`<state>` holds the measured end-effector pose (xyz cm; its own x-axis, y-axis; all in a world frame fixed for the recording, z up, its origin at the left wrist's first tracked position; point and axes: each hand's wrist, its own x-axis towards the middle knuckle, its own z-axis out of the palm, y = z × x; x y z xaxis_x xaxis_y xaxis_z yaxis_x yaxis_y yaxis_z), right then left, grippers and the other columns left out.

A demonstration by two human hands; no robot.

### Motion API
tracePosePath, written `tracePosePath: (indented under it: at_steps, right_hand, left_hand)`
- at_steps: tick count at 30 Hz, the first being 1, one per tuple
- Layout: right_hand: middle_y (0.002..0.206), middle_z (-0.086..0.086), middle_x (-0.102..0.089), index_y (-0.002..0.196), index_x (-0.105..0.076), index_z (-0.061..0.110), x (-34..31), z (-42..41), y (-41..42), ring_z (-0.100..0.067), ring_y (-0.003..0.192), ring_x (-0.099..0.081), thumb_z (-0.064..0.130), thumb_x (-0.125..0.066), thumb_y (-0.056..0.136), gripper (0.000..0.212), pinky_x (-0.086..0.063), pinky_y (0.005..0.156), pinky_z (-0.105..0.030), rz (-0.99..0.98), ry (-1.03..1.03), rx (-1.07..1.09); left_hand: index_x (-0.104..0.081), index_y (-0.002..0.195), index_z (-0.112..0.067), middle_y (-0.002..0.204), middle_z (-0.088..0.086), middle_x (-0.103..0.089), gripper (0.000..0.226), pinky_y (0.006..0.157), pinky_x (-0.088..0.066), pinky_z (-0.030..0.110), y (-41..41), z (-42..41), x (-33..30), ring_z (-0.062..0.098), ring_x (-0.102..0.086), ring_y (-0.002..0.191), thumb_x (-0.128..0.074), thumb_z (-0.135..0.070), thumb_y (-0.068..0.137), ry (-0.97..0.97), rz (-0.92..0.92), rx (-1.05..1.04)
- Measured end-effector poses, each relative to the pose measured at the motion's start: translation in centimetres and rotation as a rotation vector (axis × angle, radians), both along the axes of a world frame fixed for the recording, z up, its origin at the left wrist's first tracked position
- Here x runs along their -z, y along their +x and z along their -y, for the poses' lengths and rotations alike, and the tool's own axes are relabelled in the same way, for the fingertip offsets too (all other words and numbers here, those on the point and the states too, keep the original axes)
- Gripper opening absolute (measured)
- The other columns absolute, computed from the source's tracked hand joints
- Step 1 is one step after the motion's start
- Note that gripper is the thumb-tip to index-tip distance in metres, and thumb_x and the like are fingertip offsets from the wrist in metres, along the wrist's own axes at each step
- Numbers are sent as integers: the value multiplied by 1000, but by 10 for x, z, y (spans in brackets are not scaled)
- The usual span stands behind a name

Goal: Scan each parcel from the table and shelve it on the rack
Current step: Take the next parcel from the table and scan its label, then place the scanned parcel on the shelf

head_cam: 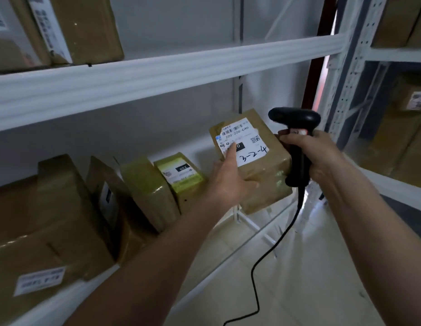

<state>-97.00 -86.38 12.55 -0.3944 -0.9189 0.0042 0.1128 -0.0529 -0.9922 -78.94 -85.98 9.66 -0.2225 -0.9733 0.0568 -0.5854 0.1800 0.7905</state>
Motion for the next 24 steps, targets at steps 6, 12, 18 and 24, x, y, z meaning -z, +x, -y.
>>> tracePosePath:
  at_steps: [6, 12, 18, 24]
  right_hand:
    - [89, -14, -70, 96, -70, 6, 24, 62, 3, -29, 80, -68, 3, -70, 80, 16, -56, 80, -41, 49, 92, -124]
    - [84, -9, -72, 93, -69, 7, 36, 101, 13, -20, 72, -70, 5, -71, 81, 13, -57, 69, -31, 91, 73, -212]
    - [87, -8, -72, 101, -70, 6, 45, 126, 32, -22, 79, -70, 8, -73, 80, 22, -56, 77, -34, 137, 64, -247]
    - [87, -4, -71, 94, -69, 10, 47, 120, 41, -17, 80, -69, 6, -70, 83, 12, -55, 76, -30, 126, 6, -223]
  left_hand:
    - [-34, 146, -20, 141, 10, -40, 69, 102, -41, 37, -9, 33, -5, 26, -47, 124, -70, -26, 89, -128, 256, -119]
    - [-44, 141, -16, 144, 14, -33, 69, 104, -34, 38, 0, 62, 2, 28, -33, 130, -66, -51, 85, -316, 603, -258]
    - [-39, 142, -10, 149, 6, -39, 70, 117, -11, 46, 14, 90, 10, 24, -29, 141, -50, -57, 92, -402, 838, -272]
    - [-43, 138, -8, 142, 7, -46, 68, 115, -19, 42, 20, 107, 12, 26, -35, 135, -56, -55, 89, -429, 833, -305]
